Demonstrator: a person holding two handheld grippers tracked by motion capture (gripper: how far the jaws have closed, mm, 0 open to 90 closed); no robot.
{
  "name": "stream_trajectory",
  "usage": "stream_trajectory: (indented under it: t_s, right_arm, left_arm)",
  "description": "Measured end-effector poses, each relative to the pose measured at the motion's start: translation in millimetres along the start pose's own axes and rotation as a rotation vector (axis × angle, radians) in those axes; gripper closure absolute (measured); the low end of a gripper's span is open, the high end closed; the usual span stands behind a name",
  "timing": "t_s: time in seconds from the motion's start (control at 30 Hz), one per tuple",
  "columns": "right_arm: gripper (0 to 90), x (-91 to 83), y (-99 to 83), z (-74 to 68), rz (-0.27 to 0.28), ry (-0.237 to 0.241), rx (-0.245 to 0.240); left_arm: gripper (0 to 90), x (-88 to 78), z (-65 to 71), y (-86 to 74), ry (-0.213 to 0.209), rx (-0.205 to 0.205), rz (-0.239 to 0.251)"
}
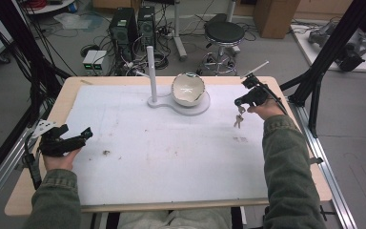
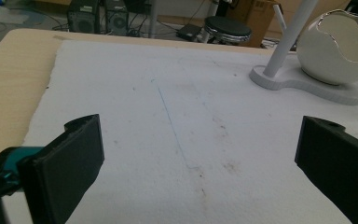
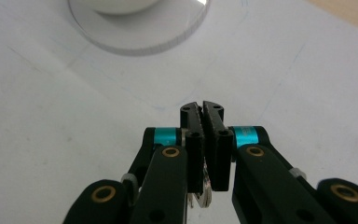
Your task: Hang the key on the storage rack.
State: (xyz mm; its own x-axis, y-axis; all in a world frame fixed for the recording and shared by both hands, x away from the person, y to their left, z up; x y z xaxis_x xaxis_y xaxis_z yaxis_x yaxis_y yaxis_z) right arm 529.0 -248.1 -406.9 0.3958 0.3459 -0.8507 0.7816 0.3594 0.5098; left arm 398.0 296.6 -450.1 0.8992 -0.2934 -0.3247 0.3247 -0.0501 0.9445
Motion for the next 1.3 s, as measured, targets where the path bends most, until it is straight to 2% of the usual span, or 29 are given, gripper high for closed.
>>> stream_trajectory:
  t_s: [0.23,0.27,0.3,0.4,0.6,0.87,0.97,1.3]
  right_arm:
    - [87.5,-30.1,8.6,3.1,0.114,0.044,0.071]
    - [87.5,-30.1,8.6,3.1,0.114,0.044,0.071]
    - [87.5,-37.6,11.3,3.1,0.137,0.043,0.069]
    - [87.5,-47.6,15.2,0.4,0.156,0.044,0.065]
    - [87.5,-71.2,30.4,-9.7,0.223,0.072,0.062]
    - [87.5,-89.6,44.3,-22.4,0.243,0.076,0.030]
    - [87.5,-92.8,49.0,-25.3,0.242,0.065,0.019]
    - [87.5,-101.8,67.0,-42.4,0.238,0.082,-0.017]
  left_arm:
    - [1.7,0.4,1.2,-0.1,-0.004,0.005,-0.002]
    - [1.7,0.4,1.2,-0.1,-0.004,0.005,-0.002]
    - [1.7,0.6,1.0,-0.4,-0.002,0.006,-0.004]
    - [1.7,0.6,1.1,-0.3,0.002,0.005,-0.003]
    - [1.7,-0.2,0.9,-0.5,0.002,0.005,-0.003]
    - [1.7,-0.6,0.1,-0.3,0.005,-0.001,0.001]
    - [1.7,-0.5,0.3,-0.3,0.004,0.001,0.000]
    - [1.7,-0.2,0.3,-0.5,0.001,-0.001,-0.001]
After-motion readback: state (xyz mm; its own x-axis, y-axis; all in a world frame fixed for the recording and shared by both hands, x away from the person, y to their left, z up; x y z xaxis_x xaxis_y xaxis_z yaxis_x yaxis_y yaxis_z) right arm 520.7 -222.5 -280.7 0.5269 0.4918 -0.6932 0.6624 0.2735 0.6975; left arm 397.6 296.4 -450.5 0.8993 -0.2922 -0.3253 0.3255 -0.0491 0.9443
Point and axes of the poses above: each handheld gripper's, and its own axes: x roughly forward along the jaws, y roughly out of its top, z roughly to its right, the point moved 9 cm from there along x, roughly forward along the jaws, and after that the axes turned 10 degrees about x, right-handed, at the moved point
